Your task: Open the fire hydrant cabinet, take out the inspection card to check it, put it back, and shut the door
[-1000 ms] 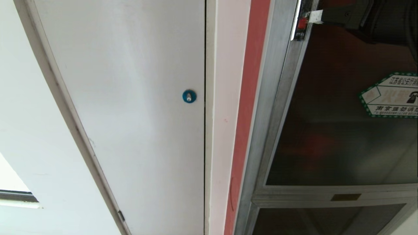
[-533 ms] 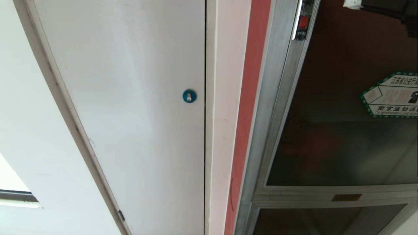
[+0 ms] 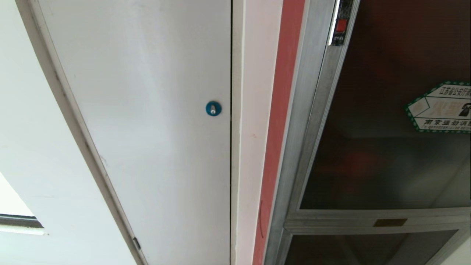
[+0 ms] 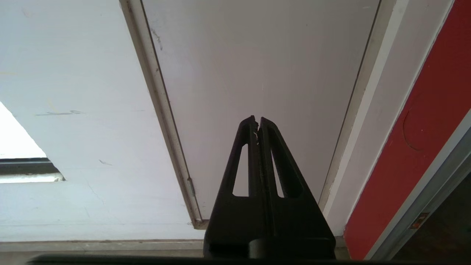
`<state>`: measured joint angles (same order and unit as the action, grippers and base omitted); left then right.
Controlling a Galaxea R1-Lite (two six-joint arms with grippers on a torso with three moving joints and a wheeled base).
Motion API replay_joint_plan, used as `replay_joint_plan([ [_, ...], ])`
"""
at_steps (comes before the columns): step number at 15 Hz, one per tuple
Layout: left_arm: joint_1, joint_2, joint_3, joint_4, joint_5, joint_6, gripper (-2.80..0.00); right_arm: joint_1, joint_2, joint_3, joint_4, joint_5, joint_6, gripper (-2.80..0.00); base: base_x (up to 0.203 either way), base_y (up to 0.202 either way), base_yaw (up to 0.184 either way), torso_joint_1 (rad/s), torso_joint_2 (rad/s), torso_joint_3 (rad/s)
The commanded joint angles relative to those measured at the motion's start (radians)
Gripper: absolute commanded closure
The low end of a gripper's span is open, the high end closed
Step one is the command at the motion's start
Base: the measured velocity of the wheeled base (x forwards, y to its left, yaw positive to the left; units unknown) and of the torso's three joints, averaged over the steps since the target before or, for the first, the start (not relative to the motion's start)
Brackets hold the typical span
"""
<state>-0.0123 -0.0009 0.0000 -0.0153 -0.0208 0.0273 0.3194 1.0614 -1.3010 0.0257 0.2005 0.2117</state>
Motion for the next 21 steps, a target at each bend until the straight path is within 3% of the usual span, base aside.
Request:
replay_joint_plan([
  [1,0.000,0.001,0.012,0.000,-0.001,0.000,0.00,0.000,-0.113,0.042,0.000,-0.002,0.003,0.00,0.000,0.000,0.000,0.000,0.00,0.000],
  [4,0.000,0.001,0.012,0.000,-0.001,0.000,0.00,0.000,-0.201,0.060,0.005,-0.002,0.012,0.00,0.000,0.000,0.000,0.000,0.00,0.000],
  [6,0.000,0.001,0.012,0.000,-0.001,0.000,0.00,-0.003,-0.265,0.068,0.006,-0.005,0.070,0.00,0.000,0.000,0.000,0.000,0.00,0.000],
  [11,0.000,0.001,0.012,0.000,-0.001,0.000,0.00,-0.117,-0.417,0.165,0.003,-0.003,0.171,0.00,0.000,0.000,0.000,0.000,0.00,0.000],
  [21,0.000,0.001,0.012,0.000,-0.001,0.000,0.00,-0.180,-0.740,0.499,0.001,-0.003,0.181,0.00,0.000,0.000,0.000,0.000,0.00,0.000],
])
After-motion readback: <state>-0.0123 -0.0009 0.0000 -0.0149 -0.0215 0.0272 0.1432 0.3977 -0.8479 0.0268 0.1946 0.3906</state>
